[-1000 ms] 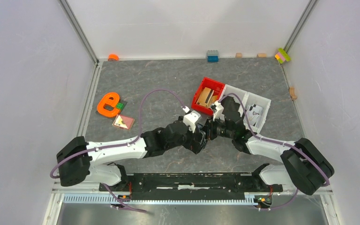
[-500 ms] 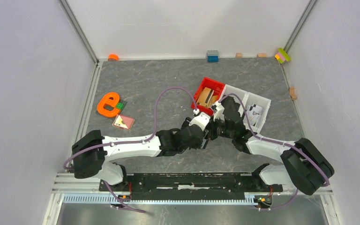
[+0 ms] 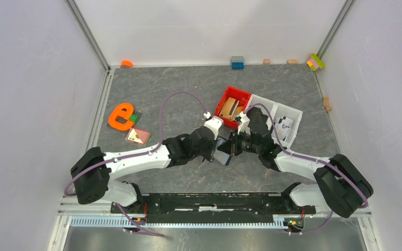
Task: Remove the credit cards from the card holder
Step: Remove the credit card from the card holder.
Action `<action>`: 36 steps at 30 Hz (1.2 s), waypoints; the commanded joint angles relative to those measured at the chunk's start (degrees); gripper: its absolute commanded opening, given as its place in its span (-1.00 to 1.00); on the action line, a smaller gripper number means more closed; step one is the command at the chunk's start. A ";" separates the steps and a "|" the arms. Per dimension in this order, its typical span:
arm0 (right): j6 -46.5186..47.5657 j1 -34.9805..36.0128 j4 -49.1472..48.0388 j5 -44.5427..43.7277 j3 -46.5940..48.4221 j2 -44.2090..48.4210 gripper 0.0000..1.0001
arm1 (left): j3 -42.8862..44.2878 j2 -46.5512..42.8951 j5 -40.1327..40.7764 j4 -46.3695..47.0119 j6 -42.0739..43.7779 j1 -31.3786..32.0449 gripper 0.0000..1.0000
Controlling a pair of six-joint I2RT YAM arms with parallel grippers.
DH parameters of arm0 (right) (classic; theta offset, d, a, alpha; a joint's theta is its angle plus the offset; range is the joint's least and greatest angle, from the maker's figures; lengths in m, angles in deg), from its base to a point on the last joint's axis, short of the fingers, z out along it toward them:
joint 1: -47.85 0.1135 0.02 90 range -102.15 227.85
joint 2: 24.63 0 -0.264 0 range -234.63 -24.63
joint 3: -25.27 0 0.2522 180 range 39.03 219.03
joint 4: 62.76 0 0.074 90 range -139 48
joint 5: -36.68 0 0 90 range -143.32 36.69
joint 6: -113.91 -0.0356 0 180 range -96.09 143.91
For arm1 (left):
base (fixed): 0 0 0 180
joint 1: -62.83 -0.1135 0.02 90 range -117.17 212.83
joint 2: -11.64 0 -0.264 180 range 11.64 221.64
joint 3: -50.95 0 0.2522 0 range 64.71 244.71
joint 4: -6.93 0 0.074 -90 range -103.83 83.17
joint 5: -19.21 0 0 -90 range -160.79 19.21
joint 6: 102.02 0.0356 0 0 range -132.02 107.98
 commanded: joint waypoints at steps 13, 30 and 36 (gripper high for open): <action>6.15 0.04 6.80 -14.15 1.91 10.90 0.34 | -9.46 -7.98 -26.78 13.22 -12.43 -17.42 -0.96; 4.03 0.04 -8.28 4.38 -1.25 12.76 -0.03 | -15.40 -10.46 -44.24 28.36 -18.21 -22.73 -0.96; 3.26 -0.13 -8.35 5.49 -0.90 11.73 -0.14 | -17.79 -13.14 -46.79 34.04 -19.82 -22.73 -0.96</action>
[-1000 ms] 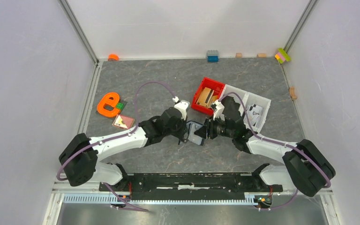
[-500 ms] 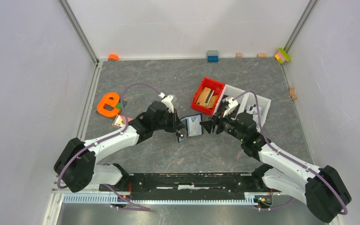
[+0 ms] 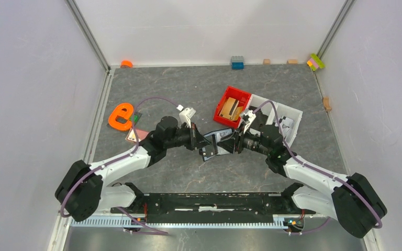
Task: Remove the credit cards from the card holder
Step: Remove the credit card from the card holder.
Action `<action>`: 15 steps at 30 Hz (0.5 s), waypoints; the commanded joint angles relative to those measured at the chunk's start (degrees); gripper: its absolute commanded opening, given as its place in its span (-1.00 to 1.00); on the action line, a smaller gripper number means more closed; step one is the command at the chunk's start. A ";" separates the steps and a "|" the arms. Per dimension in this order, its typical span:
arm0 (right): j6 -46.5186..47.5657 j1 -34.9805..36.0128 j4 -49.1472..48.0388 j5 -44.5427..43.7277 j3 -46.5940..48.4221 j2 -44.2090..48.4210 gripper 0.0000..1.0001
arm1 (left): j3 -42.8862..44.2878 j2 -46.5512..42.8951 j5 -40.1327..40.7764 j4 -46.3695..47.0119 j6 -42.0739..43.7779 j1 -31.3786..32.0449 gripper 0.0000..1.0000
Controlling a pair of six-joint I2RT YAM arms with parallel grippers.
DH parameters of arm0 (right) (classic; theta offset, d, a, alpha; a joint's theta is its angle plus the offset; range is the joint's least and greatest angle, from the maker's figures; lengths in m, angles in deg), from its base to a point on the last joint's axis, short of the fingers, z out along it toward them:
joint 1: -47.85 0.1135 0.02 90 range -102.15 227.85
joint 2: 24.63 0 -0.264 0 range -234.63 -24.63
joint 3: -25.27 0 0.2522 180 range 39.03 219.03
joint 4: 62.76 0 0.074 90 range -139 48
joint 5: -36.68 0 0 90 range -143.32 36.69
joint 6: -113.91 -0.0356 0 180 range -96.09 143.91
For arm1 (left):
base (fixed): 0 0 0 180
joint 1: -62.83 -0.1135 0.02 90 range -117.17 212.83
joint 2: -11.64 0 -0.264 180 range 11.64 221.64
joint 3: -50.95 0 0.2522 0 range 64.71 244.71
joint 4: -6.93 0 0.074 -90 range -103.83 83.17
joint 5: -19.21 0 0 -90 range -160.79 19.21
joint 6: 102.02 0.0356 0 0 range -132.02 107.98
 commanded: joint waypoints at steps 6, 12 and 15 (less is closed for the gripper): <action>-3.21 -0.75 -6.61 6.56 0.37 -1.88 -0.14 | -2.85 -6.33 -4.38 12.57 -3.61 -0.26 -0.96; -5.89 -1.01 -11.38 9.97 -0.44 -3.14 -0.23 | -3.74 -6.98 -6.54 15.65 -4.77 -0.27 -0.96; -7.68 -1.18 -13.98 11.67 -0.91 -3.60 -0.32 | -4.00 -6.76 -7.19 16.95 -5.29 -0.26 -0.95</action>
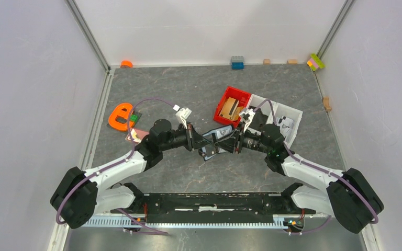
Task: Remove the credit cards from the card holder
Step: Remove the credit card from the card holder.
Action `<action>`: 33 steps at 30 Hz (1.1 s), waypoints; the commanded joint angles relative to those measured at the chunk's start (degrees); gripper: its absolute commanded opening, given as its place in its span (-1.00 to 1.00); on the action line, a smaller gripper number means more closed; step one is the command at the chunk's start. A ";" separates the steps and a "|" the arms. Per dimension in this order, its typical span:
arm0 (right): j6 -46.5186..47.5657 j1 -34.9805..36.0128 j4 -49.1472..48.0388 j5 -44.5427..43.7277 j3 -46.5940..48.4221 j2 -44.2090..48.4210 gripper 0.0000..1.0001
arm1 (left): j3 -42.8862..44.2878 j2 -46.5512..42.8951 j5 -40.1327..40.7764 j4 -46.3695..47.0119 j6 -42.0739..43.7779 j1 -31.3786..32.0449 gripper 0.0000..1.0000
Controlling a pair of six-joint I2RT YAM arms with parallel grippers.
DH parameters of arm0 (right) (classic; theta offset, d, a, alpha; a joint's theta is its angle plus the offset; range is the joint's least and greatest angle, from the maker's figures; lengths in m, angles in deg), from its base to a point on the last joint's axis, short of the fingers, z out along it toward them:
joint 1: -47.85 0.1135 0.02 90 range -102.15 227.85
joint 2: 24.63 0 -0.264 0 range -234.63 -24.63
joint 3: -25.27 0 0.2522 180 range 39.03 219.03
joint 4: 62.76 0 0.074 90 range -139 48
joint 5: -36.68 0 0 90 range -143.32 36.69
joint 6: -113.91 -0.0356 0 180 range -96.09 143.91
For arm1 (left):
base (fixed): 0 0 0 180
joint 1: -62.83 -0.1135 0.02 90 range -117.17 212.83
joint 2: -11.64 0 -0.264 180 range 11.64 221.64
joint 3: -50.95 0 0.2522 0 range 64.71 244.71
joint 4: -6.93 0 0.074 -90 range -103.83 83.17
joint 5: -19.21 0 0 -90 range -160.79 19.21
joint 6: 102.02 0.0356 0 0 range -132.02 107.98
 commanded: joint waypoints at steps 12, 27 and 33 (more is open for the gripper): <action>-4.36 -2.17 -6.45 3.68 -1.42 -1.00 -0.11 | -0.56 -0.14 -9.41 14.69 -5.72 -0.09 -0.95; -15.07 -3.21 -25.73 11.57 -4.89 -3.36 -0.53 | -0.48 2.66 -11.53 18.10 -8.30 -0.11 -0.95; -18.97 -3.22 -32.35 13.02 -5.62 -4.90 -0.92 | -1.01 1.00 -9.57 16.99 -7.54 -0.40 -0.60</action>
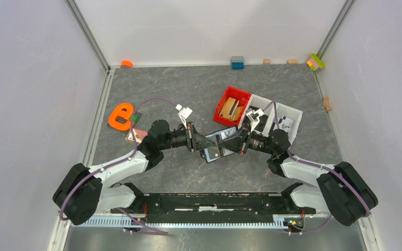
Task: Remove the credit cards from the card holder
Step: Remove the credit card from the card holder.
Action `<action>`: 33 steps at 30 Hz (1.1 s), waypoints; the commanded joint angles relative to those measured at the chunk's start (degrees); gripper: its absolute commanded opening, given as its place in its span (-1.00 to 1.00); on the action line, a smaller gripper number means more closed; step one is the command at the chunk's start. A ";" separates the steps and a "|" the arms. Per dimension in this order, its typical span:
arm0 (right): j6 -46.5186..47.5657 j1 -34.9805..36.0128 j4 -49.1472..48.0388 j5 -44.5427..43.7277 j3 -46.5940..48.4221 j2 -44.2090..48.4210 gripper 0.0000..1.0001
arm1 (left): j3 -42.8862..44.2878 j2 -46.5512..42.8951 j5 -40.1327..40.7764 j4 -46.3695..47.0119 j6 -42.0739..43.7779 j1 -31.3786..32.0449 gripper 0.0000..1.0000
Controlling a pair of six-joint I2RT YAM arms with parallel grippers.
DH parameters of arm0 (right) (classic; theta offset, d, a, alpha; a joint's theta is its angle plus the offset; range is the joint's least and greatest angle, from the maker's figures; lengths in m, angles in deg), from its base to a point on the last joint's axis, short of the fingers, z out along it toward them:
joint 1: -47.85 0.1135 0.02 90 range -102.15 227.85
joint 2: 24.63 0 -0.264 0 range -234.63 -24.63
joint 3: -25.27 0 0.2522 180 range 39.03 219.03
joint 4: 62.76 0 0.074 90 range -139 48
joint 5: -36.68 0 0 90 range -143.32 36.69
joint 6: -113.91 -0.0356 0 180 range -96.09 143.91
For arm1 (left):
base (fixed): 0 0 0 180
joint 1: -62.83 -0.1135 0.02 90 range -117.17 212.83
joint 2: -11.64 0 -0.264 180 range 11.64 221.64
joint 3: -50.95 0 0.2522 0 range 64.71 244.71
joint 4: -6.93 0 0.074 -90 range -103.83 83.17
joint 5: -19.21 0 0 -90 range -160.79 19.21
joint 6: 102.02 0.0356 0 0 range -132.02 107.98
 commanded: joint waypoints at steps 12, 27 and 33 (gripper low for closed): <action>-4.47 -3.24 -7.85 1.13 -2.13 -0.05 -1.00 | 0.23 -2.73 0.90 3.23 -0.78 -0.20 -0.58; -7.45 -7.14 -10.96 0.34 -4.65 -0.16 -1.00 | -2.14 -7.59 4.25 2.76 -0.16 -1.08 -0.96; -7.63 -7.22 -12.36 1.41 -4.34 -0.22 -1.00 | -2.06 -7.30 3.98 3.02 -0.44 -1.15 -0.96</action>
